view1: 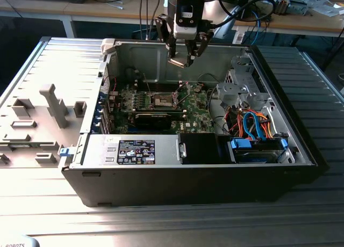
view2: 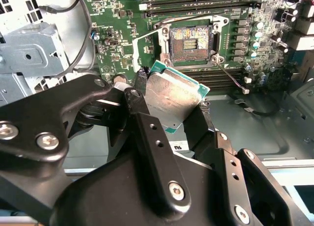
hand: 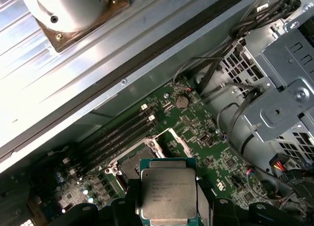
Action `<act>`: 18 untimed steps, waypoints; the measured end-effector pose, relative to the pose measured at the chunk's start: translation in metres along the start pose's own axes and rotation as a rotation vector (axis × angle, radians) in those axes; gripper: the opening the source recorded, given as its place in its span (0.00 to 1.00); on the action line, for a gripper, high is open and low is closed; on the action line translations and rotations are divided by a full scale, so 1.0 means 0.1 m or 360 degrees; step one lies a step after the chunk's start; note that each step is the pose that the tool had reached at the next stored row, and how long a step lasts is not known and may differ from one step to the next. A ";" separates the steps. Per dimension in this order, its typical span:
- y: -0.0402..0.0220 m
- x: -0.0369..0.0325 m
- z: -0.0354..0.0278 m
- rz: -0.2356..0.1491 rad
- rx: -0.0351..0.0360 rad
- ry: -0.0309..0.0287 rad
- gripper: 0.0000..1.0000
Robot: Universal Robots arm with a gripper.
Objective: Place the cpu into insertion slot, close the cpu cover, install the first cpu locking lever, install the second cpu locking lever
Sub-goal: 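Place the cpu into insertion slot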
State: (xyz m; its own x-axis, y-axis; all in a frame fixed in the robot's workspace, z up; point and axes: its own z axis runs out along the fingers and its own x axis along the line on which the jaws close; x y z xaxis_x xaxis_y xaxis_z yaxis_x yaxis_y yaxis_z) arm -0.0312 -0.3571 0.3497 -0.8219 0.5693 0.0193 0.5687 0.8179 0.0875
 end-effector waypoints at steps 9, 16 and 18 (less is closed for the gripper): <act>0.000 0.000 0.000 0.0021 0.0000 -0.00018 0.55; 0.000 0.000 0.000 0.0036 -0.0001 -0.00032 0.55; 0.000 0.000 0.000 0.0039 -0.0001 -0.00036 0.55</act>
State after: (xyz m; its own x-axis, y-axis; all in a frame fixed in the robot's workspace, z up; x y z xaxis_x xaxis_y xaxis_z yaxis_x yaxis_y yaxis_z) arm -0.0312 -0.3571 0.3497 -0.8074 0.5896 0.0192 0.5888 0.8035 0.0875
